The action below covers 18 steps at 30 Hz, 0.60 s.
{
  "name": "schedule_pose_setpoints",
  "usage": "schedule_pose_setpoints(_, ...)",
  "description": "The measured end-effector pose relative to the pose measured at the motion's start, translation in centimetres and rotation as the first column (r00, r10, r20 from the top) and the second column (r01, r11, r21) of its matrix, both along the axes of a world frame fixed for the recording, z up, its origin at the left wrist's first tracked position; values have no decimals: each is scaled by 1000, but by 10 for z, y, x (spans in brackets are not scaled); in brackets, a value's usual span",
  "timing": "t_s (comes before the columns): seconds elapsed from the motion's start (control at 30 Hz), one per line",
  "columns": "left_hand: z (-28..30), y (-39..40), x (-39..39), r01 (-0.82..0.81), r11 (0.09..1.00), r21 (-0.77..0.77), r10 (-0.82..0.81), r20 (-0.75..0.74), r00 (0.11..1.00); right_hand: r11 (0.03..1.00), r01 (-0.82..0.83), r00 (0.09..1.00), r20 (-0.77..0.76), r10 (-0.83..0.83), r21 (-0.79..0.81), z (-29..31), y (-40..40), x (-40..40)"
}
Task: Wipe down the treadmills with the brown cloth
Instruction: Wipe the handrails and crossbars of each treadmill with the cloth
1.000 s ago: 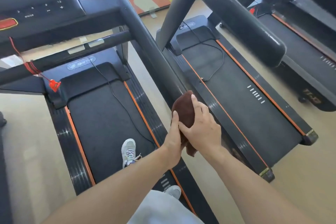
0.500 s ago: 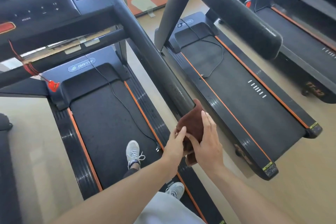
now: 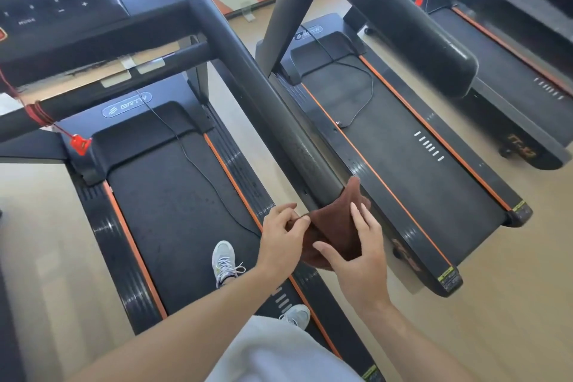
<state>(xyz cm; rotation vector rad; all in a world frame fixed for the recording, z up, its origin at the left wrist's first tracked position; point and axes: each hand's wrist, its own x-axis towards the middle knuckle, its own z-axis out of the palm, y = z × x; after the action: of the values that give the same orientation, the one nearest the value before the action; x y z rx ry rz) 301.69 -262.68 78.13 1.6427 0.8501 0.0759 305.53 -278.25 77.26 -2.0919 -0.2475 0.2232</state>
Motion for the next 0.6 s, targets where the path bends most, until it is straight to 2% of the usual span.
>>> schedule_pose_setpoints(0.03,4,6,-1,-30,999,-26,30,1,1000,999,7,1000,-13,-6,45,6,4,0)
schedule_pose_setpoints(0.1,9,18,-2,-76,995,-60,74,-33,997,981,129,990,-76,-119,143,15,13,10)
schedule_pose_setpoints(0.17,8,31,-5,-98,990,-98,92,-62,994,964,236,960,-183,-212,121,21,20,28)
schedule_pose_setpoints(0.23,5,36,-10,-89,986,-144,81,-63,995,980,192,946,-272,-173,45,27,22,44)
schedule_pose_setpoints(0.3,7,33,-13,-79,987,-142,70,-70,995,986,161,949,-282,-143,40,30,22,50)
schedule_pose_setpoints(0.47,22,24,-20,-186,981,-59,190,58,980,965,225,974,7,-228,138,52,26,46)
schedule_pose_setpoints(0.53,29,25,-20,-236,971,-38,239,112,965,958,158,968,153,-198,239,68,39,39)
schedule_pose_setpoints(0.6,40,26,-19,-273,961,-40,276,155,949,961,64,910,379,-166,268,88,56,37)
